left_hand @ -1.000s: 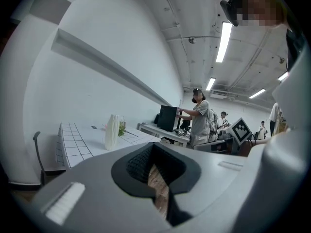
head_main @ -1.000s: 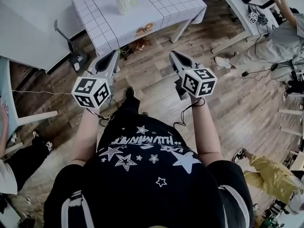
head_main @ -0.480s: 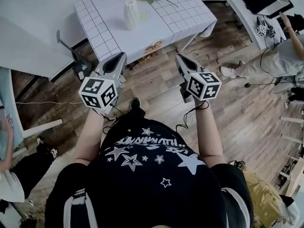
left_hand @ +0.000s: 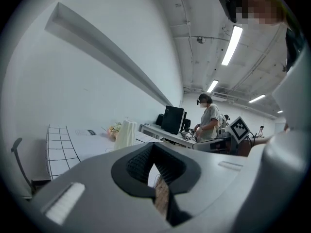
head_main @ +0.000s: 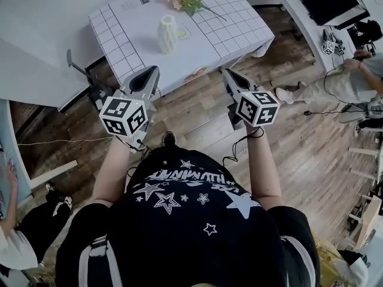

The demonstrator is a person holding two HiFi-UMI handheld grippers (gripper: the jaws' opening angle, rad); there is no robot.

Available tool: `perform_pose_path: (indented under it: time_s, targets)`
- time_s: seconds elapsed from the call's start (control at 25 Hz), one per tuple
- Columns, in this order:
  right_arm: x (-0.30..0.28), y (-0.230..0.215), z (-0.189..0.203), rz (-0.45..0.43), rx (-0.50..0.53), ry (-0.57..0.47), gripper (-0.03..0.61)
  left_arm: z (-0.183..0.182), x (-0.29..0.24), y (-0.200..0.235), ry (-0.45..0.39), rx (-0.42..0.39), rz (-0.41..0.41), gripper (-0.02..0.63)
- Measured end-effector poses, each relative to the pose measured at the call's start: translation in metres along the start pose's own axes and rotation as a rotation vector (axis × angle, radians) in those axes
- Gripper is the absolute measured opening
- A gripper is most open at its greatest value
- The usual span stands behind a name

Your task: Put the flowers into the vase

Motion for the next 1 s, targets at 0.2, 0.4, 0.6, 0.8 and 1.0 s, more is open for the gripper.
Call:
perform_pose_path:
  time_s: [0.2,0.4,0.6,0.8,1.0]
  targets:
    - [-0.023,0.000,-0.006,0.007,0.018,0.012,0.012,-0.001,-0.011,0.020,-0.005,0.016,0.011,0.009]
    - [-0.039,0.001,-0.003,0.021,0.016,0.015,0.012,0.001,-0.020,0.038,-0.013,0.031,0.019,0.009]
    - [-0.046,-0.003,0.000,0.018,0.021,0.036,0.012,0.003,-0.027,0.044,-0.004,0.021,0.026,0.009]
    - [-0.058,-0.021,-0.007,0.017,0.000,0.023,0.012,0.004,-0.034,0.045,0.004,0.016,-0.001,0.009]
    - [-0.080,-0.040,-0.008,-0.047,-0.005,0.030,0.012,0.008,-0.039,0.048,-0.015,0.038,-0.093,0.009]
Point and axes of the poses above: the fingertips, and each gripper's own axes: x backward along the fingers, y to its left, z out of its underside, the point moved 8 cm from there along x, backward along the fingers, and after that the axes turned 14 degrees about -y, right-handed, at the moved point
